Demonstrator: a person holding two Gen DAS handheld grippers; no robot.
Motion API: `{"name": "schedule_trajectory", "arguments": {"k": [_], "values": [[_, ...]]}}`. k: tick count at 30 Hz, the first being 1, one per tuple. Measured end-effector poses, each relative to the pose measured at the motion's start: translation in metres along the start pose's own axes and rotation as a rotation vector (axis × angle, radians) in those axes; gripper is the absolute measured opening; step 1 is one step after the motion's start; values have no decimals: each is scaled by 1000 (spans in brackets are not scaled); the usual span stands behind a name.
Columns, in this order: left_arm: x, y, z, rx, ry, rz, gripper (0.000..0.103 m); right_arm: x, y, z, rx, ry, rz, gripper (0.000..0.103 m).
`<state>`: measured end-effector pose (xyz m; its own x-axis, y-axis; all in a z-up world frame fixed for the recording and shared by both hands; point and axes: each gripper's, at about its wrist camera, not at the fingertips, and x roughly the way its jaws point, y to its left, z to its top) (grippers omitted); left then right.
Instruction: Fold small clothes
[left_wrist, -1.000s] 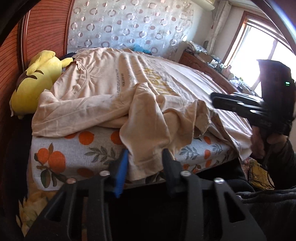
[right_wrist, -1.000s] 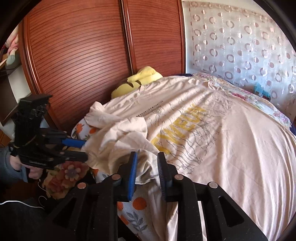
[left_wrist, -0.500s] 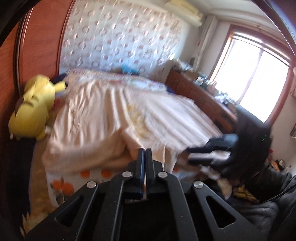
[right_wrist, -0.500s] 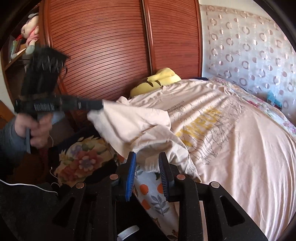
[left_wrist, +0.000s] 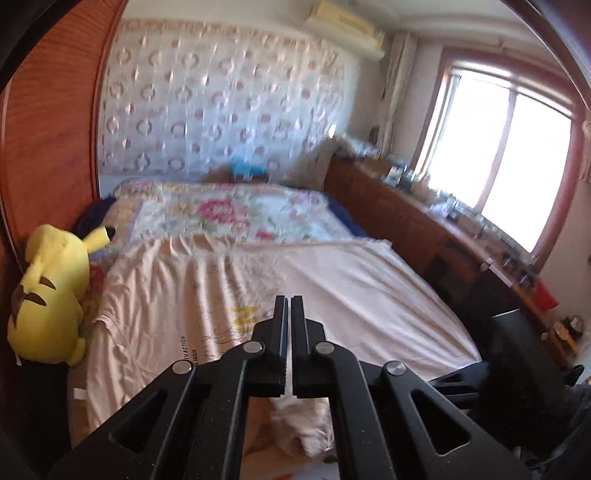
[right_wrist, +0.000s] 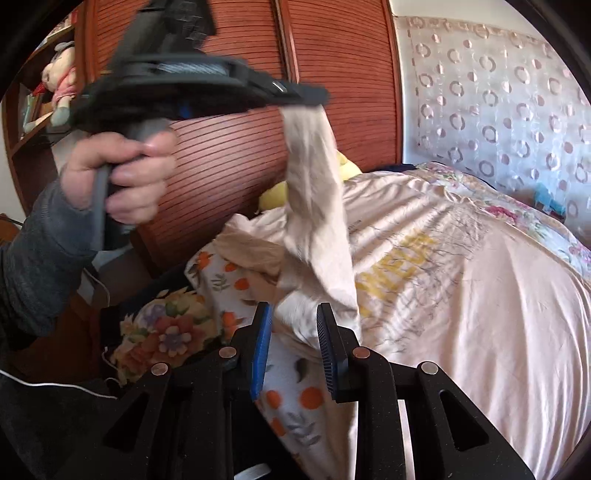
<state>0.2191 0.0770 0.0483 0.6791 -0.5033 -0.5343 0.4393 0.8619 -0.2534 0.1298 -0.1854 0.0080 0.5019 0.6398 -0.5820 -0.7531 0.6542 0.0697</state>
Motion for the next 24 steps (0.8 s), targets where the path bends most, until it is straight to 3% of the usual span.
{"name": "schedule_trajectory", "arguments": {"k": [2,4,8,10,11,12,14,24], "values": [[21,5,-6,27,32,43,2,5,-6,1,13,6,-11,26],[31,9,-11,35,48,40,2,10,-8,2,13,11,-20,26],[31,14,-23,57,58,79,3,19,-3,6,-3,26,-23,26],[31,19,-28,50,69,93,25,26,-2,8,-10,39,-24,26],[29,20,-30,44,68,97,50,30,0,10,-13,45,-25,26],[27,23,-33,38,61,95,62,34,0,11,-15,51,-27,26],[25,28,-38,38,69,110,68,43,1,14,-21,66,-28,26],[0,64,-72,-15,103,184,71,88,5,23,-99,183,-68,26]]}}
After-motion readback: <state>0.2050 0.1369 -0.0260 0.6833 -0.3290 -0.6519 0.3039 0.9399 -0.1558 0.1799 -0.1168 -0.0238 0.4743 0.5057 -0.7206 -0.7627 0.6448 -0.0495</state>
